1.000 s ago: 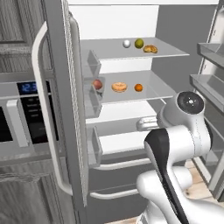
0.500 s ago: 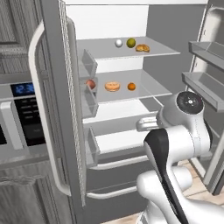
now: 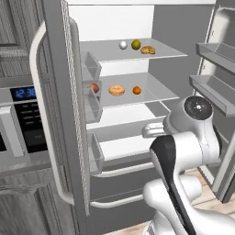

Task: Place the tupperware on the second highest shelf of the fridge. Make space for the tupperware among the existing items by rearranging them on the shelves if needed. Close the fridge door when finished.

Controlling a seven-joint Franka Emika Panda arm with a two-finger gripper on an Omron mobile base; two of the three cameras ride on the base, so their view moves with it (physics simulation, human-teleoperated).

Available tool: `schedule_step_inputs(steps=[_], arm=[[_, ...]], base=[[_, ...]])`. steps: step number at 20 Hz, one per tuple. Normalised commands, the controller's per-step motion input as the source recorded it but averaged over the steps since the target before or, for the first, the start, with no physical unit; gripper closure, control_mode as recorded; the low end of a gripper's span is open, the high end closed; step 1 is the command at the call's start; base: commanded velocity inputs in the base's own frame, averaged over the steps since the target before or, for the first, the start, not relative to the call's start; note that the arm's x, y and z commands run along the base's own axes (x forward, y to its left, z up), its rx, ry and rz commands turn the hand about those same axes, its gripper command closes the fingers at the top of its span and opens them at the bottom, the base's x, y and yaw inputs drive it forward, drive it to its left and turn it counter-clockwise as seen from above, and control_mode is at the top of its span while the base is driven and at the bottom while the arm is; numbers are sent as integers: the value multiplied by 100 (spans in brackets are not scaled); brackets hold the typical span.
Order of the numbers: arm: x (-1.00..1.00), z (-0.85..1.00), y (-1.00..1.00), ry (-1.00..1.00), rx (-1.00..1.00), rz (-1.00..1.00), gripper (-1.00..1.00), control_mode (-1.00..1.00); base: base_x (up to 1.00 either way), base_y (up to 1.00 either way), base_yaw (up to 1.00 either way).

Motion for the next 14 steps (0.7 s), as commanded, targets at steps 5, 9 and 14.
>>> schedule_step_inputs(steps=[5,9,14], arm=[[-5,-9,55,0,-10,15,-100,-100],[-18,-9,78,0,-18,19,-100,-100],[-59,-4,36,0,-17,23,-100,-100]], base=[[0,0,0],[0,0,0],[0,0,0]])
